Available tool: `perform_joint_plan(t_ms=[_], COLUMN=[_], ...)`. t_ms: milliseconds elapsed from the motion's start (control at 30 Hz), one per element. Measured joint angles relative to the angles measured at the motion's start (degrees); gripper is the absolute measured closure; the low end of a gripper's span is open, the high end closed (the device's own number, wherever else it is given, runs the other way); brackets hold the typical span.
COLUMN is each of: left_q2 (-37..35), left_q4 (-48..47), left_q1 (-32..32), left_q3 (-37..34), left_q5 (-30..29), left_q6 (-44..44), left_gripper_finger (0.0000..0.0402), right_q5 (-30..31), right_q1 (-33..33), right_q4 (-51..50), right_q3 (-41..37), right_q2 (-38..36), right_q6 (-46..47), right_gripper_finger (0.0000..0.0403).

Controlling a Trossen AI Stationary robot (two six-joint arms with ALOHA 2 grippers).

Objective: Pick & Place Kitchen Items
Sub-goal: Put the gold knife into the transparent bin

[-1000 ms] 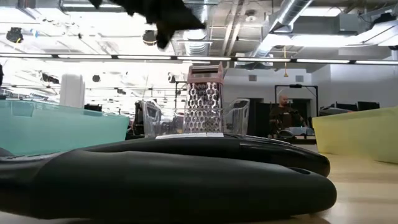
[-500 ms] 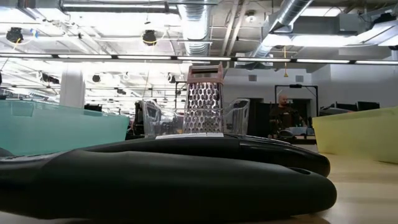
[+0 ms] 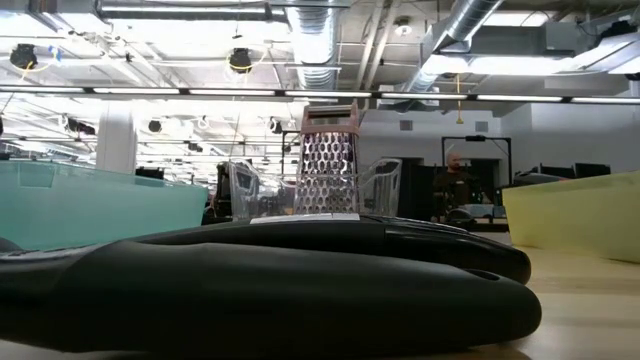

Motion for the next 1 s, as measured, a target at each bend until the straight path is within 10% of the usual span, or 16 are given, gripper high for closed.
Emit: perform_joint_plan(t_ms=[533, 1000], left_q2=[21.4, 26.2], left_q4=[-25.7, -28.5], left_q1=[20.1, 22.0], left_q3=[-0.1, 7.1], left_q5=[-1.0, 0.1], left_q6=[12.3, 15.6], left_gripper_finger=[0.0401, 0.0402], right_q5=[-0.2, -0.2], right_q1=[0.0, 0.0], right_q4=[2.2, 2.1], right_q3=[0.0, 0.0], right_q2=[0.0, 0.0], right_q6=[0.0, 1.5], right_gripper_finger=[0.0285, 0.0285])
